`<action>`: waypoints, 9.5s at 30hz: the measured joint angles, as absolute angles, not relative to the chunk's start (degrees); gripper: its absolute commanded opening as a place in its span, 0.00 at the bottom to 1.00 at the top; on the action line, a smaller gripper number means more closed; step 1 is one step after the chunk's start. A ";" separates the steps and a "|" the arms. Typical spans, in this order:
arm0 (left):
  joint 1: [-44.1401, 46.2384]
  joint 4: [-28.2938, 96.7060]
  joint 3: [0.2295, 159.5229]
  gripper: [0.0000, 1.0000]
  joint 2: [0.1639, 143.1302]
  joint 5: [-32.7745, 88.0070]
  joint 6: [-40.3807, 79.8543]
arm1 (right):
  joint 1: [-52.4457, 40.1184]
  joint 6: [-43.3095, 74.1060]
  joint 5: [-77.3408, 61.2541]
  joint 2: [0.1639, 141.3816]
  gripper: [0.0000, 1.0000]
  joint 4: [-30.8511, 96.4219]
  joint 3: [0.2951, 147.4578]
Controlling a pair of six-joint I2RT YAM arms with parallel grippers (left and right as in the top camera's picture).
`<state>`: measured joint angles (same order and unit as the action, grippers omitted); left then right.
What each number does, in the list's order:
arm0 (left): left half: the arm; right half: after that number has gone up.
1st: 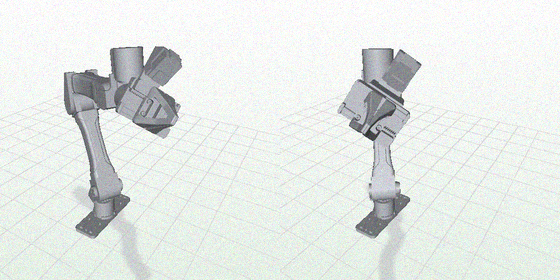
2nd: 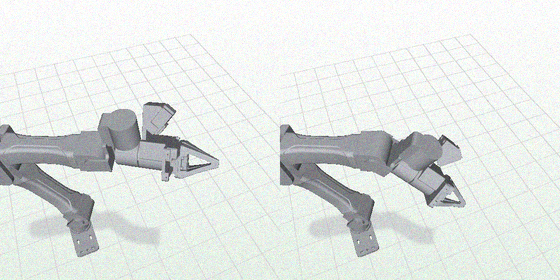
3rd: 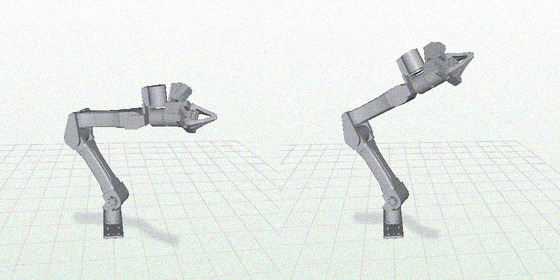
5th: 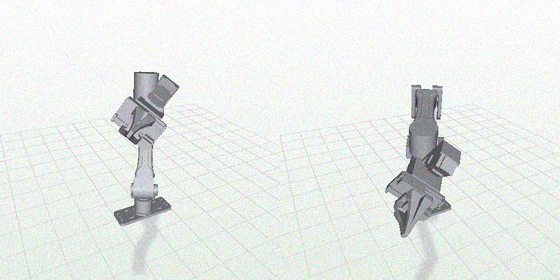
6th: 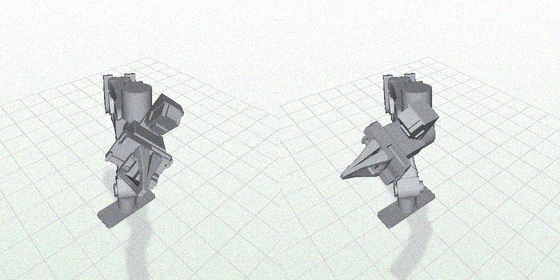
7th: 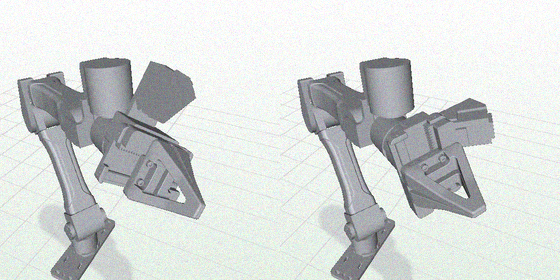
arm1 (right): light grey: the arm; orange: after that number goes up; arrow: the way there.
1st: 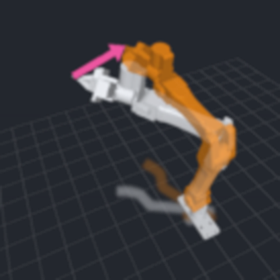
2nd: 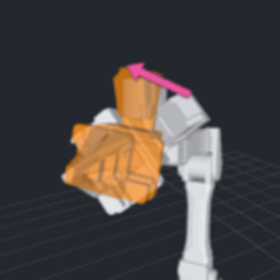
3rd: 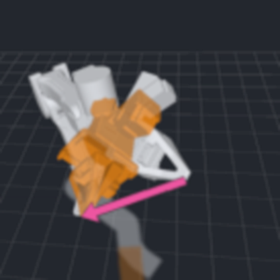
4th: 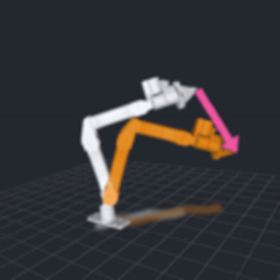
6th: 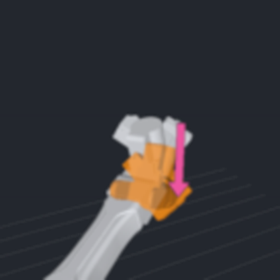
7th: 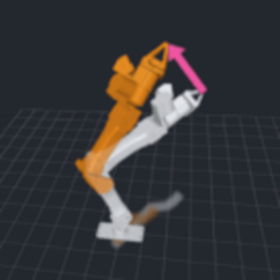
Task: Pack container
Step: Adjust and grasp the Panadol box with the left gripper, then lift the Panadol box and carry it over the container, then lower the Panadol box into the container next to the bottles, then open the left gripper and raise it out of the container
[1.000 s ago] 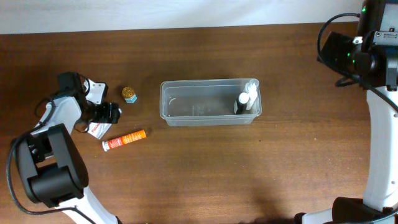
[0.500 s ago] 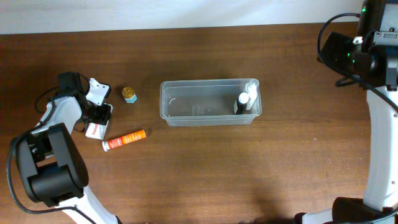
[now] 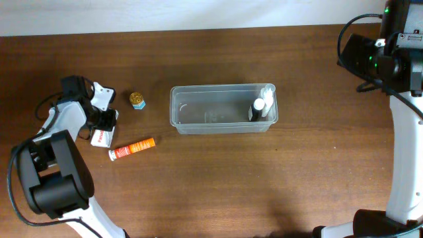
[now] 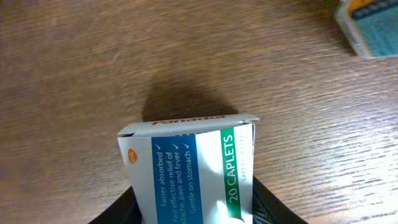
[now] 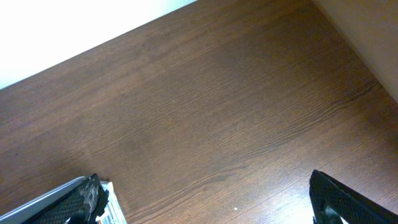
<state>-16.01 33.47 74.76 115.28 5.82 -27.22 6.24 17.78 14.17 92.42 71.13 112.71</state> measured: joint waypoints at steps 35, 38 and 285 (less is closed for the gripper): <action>25.69 58.67 113.91 0.42 116.81 7.33 -35.55 | 6.24 17.78 14.17 92.42 0.98 71.13 112.73; 28.16 58.70 113.91 0.43 116.95 7.35 -37.60 | 6.24 17.82 14.15 92.42 0.98 71.13 112.71; 30.30 80.25 157.29 0.44 138.76 -13.54 -5.87 | 6.24 17.78 14.17 92.44 0.98 71.13 112.71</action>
<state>30.30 80.25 157.29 138.76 -13.54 -5.87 6.24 17.78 14.17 92.44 71.13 112.71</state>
